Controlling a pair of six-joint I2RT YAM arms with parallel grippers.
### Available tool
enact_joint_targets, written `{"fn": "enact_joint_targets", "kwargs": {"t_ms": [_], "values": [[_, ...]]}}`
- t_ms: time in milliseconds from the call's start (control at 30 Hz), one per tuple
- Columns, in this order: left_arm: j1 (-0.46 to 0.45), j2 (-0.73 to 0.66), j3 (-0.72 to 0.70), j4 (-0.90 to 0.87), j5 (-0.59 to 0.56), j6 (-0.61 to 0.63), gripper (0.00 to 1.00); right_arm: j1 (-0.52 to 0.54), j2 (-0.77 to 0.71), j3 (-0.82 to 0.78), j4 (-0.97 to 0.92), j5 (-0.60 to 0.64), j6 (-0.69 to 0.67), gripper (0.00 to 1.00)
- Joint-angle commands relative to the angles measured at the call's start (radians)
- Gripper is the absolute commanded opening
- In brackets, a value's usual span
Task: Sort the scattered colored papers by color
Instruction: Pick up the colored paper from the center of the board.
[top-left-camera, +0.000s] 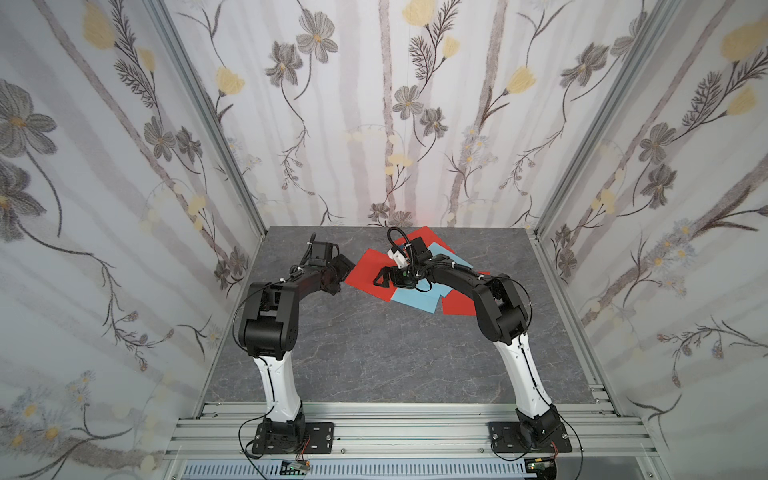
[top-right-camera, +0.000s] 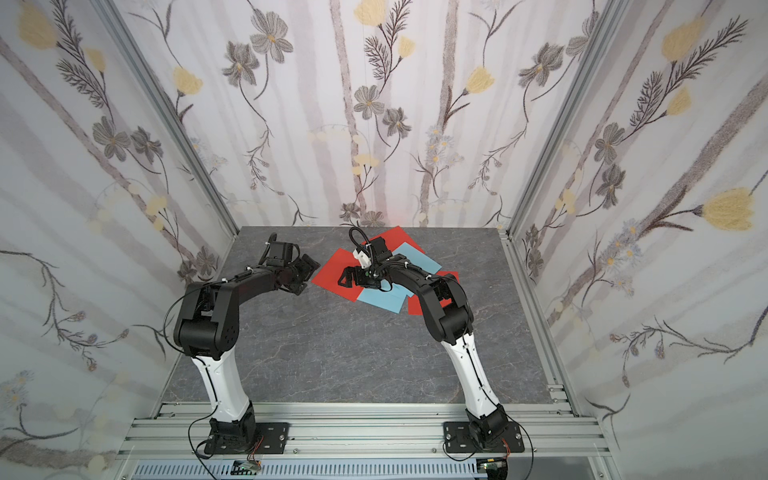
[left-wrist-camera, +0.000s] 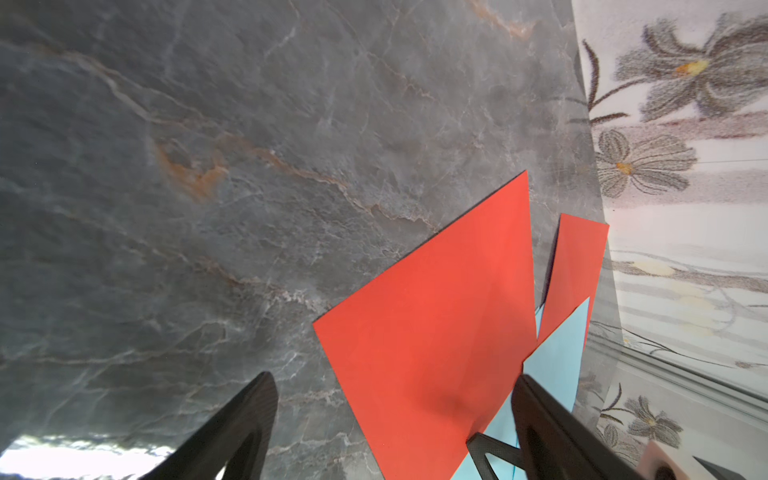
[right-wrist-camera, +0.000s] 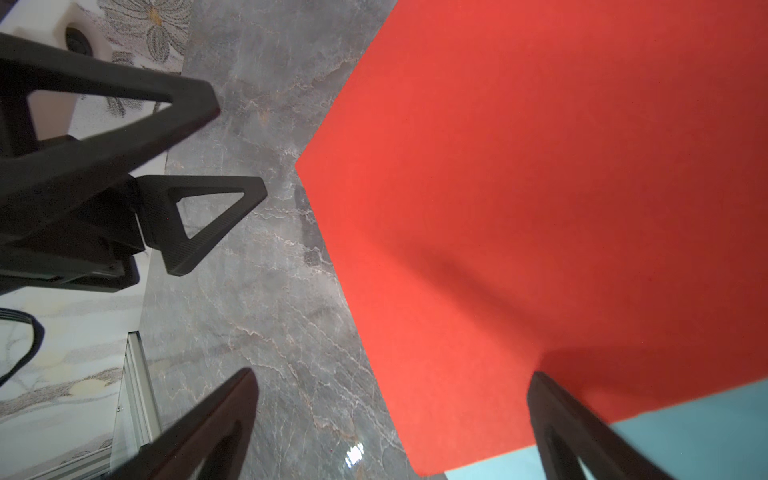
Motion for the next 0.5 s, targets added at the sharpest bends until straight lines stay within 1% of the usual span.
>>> {"fn": "enact_joint_targets", "kwargs": {"t_ms": [0, 133, 233, 400, 467], "values": [[-0.001, 0.023, 0.022, -0.027, -0.018, -0.001, 0.89, 0.002, 0.004, 0.004, -0.028, 0.021, 0.005, 1.0], [-0.001, 0.06, 0.075, -0.091, -0.011, 0.045, 0.89, 0.002, 0.001, -0.002, -0.051, 0.027, 0.0, 1.0], [-0.002, 0.081, 0.082, -0.104, 0.0, 0.053, 0.89, 0.002, 0.0, -0.004, -0.057, 0.035, -0.004, 1.0], [-0.007, 0.079, 0.03, -0.073, 0.015, 0.018, 0.89, 0.005, 0.002, -0.002, -0.063, 0.044, -0.005, 1.0], [-0.011, 0.071, -0.01, -0.029, 0.025, -0.013, 0.89, 0.004, 0.003, 0.003, -0.064, 0.05, -0.004, 1.0]]}}
